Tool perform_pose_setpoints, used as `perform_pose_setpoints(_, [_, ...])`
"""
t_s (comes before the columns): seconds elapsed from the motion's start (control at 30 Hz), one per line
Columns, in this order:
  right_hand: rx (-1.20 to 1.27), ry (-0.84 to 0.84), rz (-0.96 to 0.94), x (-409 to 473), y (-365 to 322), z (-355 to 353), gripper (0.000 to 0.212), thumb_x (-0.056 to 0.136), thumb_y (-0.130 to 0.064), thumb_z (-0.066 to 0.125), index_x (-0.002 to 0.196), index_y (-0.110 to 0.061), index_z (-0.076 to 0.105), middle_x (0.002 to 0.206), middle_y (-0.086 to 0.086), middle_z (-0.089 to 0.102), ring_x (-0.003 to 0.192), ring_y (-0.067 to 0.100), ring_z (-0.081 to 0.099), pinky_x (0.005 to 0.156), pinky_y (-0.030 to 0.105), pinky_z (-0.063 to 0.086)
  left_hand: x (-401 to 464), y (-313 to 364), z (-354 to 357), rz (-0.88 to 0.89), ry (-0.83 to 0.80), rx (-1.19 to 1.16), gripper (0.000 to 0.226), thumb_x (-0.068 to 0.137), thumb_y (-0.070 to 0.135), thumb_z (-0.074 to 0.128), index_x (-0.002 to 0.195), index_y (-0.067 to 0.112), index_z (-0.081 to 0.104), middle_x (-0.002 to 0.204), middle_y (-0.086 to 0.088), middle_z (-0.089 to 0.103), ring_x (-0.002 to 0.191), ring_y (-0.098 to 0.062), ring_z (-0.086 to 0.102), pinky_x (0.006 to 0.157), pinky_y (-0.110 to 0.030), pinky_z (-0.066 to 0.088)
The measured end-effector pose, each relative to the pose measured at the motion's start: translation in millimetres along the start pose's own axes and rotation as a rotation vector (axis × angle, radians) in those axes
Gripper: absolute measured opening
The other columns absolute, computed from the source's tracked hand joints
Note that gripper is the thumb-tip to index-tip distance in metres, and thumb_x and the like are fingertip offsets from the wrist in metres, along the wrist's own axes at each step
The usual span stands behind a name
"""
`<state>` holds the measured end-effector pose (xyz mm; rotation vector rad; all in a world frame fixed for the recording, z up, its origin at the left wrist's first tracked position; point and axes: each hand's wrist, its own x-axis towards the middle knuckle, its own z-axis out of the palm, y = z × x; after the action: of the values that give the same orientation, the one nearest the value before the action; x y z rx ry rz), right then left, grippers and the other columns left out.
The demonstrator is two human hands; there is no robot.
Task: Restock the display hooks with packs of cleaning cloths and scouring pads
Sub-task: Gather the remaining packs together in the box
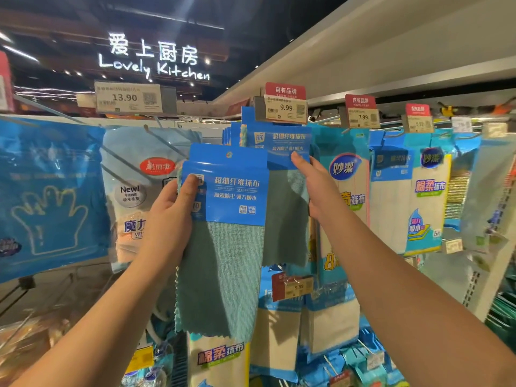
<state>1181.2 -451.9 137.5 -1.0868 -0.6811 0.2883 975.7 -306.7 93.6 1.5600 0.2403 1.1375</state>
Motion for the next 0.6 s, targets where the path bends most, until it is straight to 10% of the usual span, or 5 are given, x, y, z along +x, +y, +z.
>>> perform_pose_setpoints(0.23, [-0.055, 0.049, 0.029, -5.2, 4.1, 1.0, 0.023, 0.095, -0.033, 0.065, 0.116, -0.023, 0.063, 0.105, -0.004, 0.074, 0.084, 0.006, 0.073, 0.062, 0.023, 0.057, 5.7, -0.1, -1.0, 0.002, -0.016, -0.045, 0.021, 0.102, 0.043, 0.051, 0.106, 0.032, 0.068, 0.100, 0.010, 0.078, 0.092, -0.010, 0.074, 0.076, -0.032, 0.052])
perform_pose_setpoints(0.4, [-0.158, 0.105, 0.117, 8.7, 3.3, 17.5, 0.042, 0.096, -0.035, 0.065, 0.134, -0.021, 0.055, 0.114, -0.009, 0.068, 0.090, 0.011, 0.068, 0.072, 0.029, 0.057, 9.5, -1.1, 0.8, -0.009, -0.020, -0.059, 0.025, 0.101, 0.047, 0.051, 0.112, 0.031, 0.068, 0.106, 0.008, 0.077, 0.100, -0.012, 0.073, 0.089, -0.041, 0.055])
perform_pose_setpoints(0.5, [-0.251, 0.099, 0.164, 21.9, 4.4, 28.9, 0.057, 0.098, -0.044, 0.057, 0.149, -0.024, 0.040, 0.149, -0.003, 0.046, 0.131, 0.022, 0.049, 0.108, 0.038, 0.040, 10.3, 0.0, 4.1, -0.005, -0.026, -0.060, 0.021, 0.102, 0.043, 0.051, 0.108, 0.031, 0.068, 0.102, 0.010, 0.078, 0.096, -0.010, 0.074, 0.085, -0.036, 0.055])
perform_pose_setpoints(0.6, [-0.358, 0.097, 0.217, 34.1, 14.7, 38.3, 0.068, 0.097, -0.054, 0.054, 0.154, -0.023, 0.031, 0.156, -0.001, 0.037, 0.141, 0.026, 0.039, 0.113, 0.042, 0.033, 11.6, 1.9, 9.2, 0.003, -0.033, -0.061, 0.025, 0.103, 0.041, 0.051, 0.108, 0.024, 0.067, 0.100, 0.009, 0.078, 0.094, -0.010, 0.074, 0.081, -0.033, 0.053])
